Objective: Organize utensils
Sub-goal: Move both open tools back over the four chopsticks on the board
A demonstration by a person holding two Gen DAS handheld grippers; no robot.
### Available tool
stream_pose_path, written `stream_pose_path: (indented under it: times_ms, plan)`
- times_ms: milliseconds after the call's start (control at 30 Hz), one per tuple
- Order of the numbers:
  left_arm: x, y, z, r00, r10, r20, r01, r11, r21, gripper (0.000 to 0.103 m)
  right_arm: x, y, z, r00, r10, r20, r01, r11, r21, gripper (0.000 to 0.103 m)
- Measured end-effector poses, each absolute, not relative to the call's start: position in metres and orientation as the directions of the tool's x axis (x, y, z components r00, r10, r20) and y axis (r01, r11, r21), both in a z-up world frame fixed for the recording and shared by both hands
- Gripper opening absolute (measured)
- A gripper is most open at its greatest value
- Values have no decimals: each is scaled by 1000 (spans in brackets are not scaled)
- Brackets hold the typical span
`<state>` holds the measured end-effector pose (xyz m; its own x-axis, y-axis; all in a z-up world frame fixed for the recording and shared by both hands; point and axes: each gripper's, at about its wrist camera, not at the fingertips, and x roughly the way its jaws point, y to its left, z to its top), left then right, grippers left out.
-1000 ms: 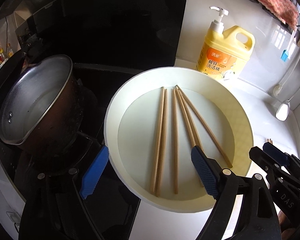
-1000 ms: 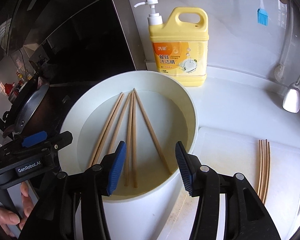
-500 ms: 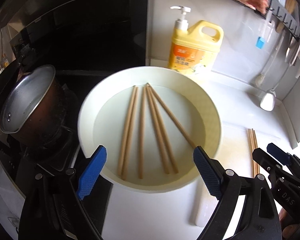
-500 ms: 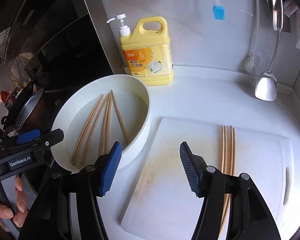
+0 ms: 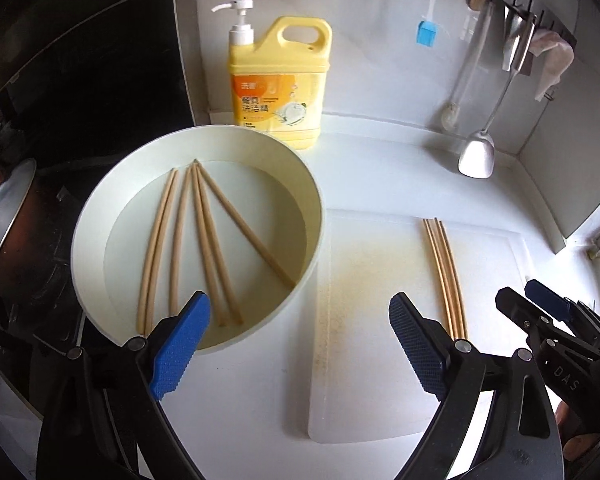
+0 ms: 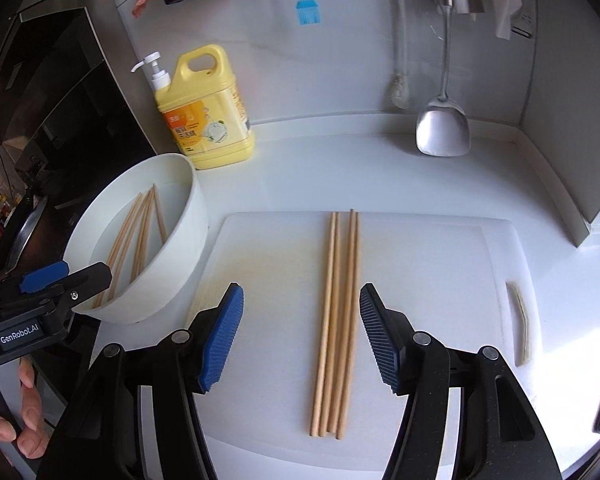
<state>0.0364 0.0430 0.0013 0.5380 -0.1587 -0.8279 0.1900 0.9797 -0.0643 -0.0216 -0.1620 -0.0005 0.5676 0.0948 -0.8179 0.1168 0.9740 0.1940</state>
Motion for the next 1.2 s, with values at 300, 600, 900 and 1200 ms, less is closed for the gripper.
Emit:
stream_pose_path:
  times_ms: [300, 600, 900, 1200]
  plan:
    - [27, 12, -9, 520, -180, -835, 235, 970, -63, 90, -37, -195, -19, 544, 47, -838, 187, 966, 176, 58]
    - [26, -6, -23, 506, -179, -844, 236, 970, -64, 90, -43, -205, -42, 531, 41, -847, 193, 967, 168, 58]
    - [26, -18, -42, 490, -165, -856, 232, 971, -55, 90, -33, -198, -68, 503, 51, -863, 172, 973, 157, 58]
    - [28, -20, -50, 485, -149, -862, 229, 973, -39, 90, -21, -198, -80, 496, 45, -867, 160, 977, 143, 58]
